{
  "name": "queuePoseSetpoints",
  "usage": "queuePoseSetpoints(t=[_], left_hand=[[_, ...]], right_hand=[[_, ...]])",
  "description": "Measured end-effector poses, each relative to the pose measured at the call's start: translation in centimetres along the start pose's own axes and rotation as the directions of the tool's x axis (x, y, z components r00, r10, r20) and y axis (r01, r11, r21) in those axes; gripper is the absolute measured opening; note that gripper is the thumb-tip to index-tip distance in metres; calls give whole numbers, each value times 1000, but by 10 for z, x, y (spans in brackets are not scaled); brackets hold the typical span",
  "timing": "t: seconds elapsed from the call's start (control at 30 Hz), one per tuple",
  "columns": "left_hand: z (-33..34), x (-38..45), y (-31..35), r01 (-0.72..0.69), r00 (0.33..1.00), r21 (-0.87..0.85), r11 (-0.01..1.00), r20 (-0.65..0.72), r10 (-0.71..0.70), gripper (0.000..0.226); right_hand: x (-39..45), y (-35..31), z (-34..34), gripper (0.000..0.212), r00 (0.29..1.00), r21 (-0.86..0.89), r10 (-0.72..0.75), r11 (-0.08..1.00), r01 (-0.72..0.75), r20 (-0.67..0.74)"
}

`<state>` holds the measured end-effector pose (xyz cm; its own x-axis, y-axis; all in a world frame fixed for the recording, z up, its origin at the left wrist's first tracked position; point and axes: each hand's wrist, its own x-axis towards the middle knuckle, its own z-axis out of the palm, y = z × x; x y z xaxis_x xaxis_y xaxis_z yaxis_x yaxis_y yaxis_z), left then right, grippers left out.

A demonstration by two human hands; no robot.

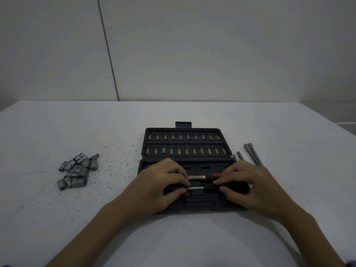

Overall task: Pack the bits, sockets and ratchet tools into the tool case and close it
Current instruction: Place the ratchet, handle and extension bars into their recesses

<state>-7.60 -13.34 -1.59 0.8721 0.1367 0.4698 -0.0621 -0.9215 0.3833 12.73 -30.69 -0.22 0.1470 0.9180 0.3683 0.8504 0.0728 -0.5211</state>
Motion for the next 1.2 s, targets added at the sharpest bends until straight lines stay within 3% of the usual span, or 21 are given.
queuePoseSetpoints(t=[1.2], left_hand=[[2, 9, 14, 56, 998, 98, 994, -11, -55, 27]], right_hand=[[-4, -6, -1, 17, 999, -26, 40, 999, -40, -19]])
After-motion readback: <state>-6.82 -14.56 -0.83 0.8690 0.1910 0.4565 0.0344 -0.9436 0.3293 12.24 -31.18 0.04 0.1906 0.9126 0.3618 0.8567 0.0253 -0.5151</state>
